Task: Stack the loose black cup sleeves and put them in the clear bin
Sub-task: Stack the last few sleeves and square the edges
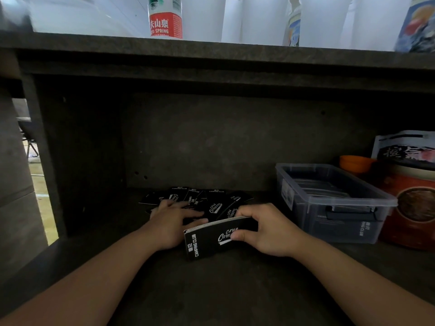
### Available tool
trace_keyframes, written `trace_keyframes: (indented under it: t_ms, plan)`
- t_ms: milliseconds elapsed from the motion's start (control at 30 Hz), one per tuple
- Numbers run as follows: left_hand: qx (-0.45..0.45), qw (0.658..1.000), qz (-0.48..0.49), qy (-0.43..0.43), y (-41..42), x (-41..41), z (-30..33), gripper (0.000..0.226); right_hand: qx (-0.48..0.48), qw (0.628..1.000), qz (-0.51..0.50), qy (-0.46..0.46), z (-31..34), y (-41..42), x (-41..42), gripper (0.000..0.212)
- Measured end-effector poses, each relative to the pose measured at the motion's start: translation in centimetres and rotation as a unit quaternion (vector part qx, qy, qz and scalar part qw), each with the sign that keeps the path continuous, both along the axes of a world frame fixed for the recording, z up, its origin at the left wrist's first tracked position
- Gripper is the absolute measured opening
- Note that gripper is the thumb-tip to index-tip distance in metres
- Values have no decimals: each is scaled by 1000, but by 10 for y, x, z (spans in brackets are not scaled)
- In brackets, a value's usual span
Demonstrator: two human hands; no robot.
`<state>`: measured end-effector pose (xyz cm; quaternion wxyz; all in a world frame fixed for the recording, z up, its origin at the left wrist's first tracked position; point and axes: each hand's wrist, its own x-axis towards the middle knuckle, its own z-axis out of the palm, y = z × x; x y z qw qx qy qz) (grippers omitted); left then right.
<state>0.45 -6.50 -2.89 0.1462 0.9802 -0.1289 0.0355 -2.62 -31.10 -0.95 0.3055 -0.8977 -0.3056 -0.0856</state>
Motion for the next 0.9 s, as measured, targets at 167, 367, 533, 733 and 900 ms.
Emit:
trace_keyframes:
  t_ms: [167,367,533,733,900]
  plan:
    - [-83,994,-49,44,14,15,-14,40,-3,1000,-5,15,1,-3,1,12]
    - [-191,980,-54,-2,4,3,-3,60,-1,1000,-11,1,0,-2,1,11]
    - [-376,925,-18,-45,3,-5,6,49,-1,992,-105,-70,-4,-5,9,22]
    - [-462,880,-83,76,2,-17,15,28,32,989,-144,-24,-6,-5,10,39]
    - [-389,910,-103,98,-12,-25,12,56,41,997,-70,-8,-6,-2,6,38]
